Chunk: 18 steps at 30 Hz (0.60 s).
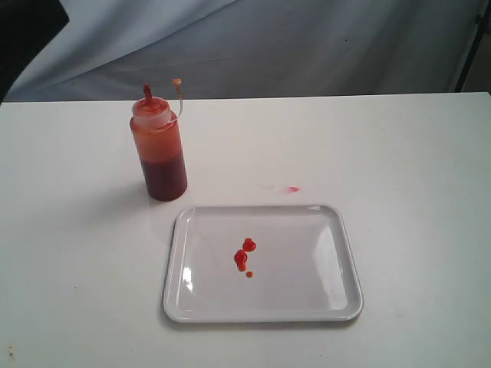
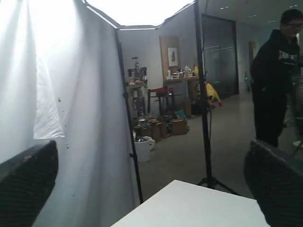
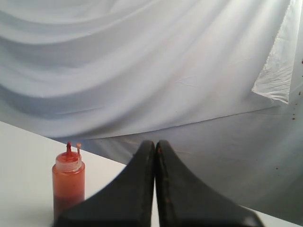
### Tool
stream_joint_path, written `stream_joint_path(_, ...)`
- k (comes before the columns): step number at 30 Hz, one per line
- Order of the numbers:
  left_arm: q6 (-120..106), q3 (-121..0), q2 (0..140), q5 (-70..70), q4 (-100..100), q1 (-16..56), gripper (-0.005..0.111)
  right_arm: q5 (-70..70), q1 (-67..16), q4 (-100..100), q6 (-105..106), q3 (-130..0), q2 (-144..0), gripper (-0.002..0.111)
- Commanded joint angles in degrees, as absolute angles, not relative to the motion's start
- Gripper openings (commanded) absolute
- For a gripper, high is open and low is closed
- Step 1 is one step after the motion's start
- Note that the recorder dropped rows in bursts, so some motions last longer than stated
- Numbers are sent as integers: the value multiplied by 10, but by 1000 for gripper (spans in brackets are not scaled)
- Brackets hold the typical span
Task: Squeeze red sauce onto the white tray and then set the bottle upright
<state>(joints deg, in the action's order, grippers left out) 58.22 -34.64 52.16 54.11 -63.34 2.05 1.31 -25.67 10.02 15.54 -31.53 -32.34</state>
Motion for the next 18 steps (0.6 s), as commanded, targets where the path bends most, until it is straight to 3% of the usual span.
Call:
stream_joint_path(1, 660, -342, 482, 593, -697, 19, 105, 15, -252, 101, 154, -311, -321, 0)
stream_joint_path(8, 783, -342, 436, 687, -757, 19, 105, 15, -252, 101, 154, -311, -321, 0)
stream_joint_path(18, 851, -342, 358, 689, -794, 19, 104, 15, -252, 101, 154, -311, -321, 0)
